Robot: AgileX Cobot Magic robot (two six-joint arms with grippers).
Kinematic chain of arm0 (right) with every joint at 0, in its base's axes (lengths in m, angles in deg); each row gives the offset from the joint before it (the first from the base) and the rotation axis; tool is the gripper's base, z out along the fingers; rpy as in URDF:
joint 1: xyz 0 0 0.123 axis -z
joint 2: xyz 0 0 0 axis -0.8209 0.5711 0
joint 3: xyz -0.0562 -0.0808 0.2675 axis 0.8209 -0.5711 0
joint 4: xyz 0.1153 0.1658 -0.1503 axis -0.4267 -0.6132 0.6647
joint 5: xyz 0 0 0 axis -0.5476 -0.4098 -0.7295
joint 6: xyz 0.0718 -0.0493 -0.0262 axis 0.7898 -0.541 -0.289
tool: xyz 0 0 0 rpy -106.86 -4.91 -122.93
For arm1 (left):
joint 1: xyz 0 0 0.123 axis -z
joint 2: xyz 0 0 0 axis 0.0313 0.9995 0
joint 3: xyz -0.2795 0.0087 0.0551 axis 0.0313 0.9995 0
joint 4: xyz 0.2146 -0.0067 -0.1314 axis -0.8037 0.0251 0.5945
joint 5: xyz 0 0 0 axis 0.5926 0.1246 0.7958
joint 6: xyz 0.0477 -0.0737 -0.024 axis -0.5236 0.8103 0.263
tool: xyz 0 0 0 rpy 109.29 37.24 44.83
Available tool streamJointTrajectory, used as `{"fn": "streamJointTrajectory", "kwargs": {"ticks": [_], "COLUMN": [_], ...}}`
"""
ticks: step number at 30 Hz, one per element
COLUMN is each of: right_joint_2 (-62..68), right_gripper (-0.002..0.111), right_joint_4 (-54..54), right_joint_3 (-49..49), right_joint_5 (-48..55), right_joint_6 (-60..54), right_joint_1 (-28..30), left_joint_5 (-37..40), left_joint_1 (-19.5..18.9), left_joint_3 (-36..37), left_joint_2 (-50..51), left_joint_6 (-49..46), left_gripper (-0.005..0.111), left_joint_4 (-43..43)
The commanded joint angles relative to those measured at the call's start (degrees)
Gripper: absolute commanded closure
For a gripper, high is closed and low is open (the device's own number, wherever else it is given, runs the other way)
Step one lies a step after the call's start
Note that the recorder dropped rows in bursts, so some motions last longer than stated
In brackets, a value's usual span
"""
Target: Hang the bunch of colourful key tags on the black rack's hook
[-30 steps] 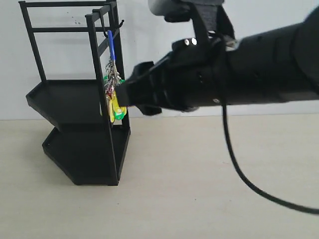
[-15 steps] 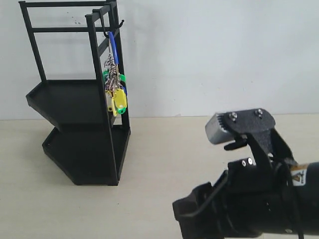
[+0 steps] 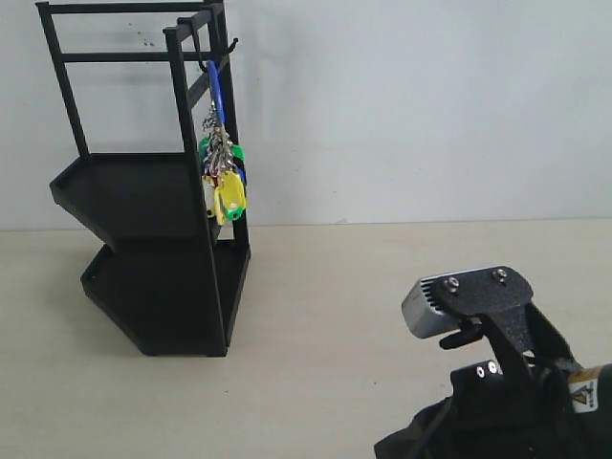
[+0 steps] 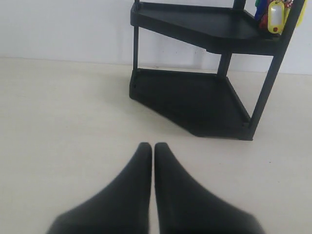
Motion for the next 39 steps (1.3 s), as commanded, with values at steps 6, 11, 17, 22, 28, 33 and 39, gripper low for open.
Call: {"fn": "streamJointTrajectory", "kwargs": {"ticks": [6, 11, 17, 22, 28, 33, 39], "right_joint_2": [-0.36, -0.37, -0.80, -1.72, -10.30, -23.30, -42.52], "right_gripper": [0.108, 0.108, 0.108, 0.108, 0.108, 0.108, 0.108], "right_joint_4": [1.49, 1.21, 1.12, 1.46, 2.10, 1.99, 2.33], "right_joint_3": [0.07, 0.07, 0.07, 0.07, 0.07, -7.01, -19.74], "right_joint_5": [-1.40, -0.10, 8.42, 10.28, 9.59, 8.07, 3.86], "right_joint_6": [-1.29, -2.05, -1.83, -4.14, -5.94, -6.25, -6.62], "right_joint_1": [-0.11, -0.12, -0.12, -0.01, 0.18, 12.01, 21.52], "left_joint_5": [-0.45, -0.45, -0.45, -0.45, -0.45, -0.45, -0.45], "left_joint_1": [0.04, 0.04, 0.04, 0.04, 0.04, 0.04, 0.04], "left_joint_3": [-0.08, -0.08, -0.08, -0.08, -0.08, -0.08, -0.08], "left_joint_2": [-0.12, -0.12, -0.12, -0.12, -0.12, -0.12, -0.12], "left_joint_6": [-0.20, -0.20, -0.20, -0.20, -0.20, -0.20, -0.20], "left_gripper": [0.102, 0.102, 0.102, 0.102, 0.102, 0.102, 0.102], "left_joint_4": [-0.28, -0.28, -0.28, -0.28, -0.28, -0.28, -0.28]}}
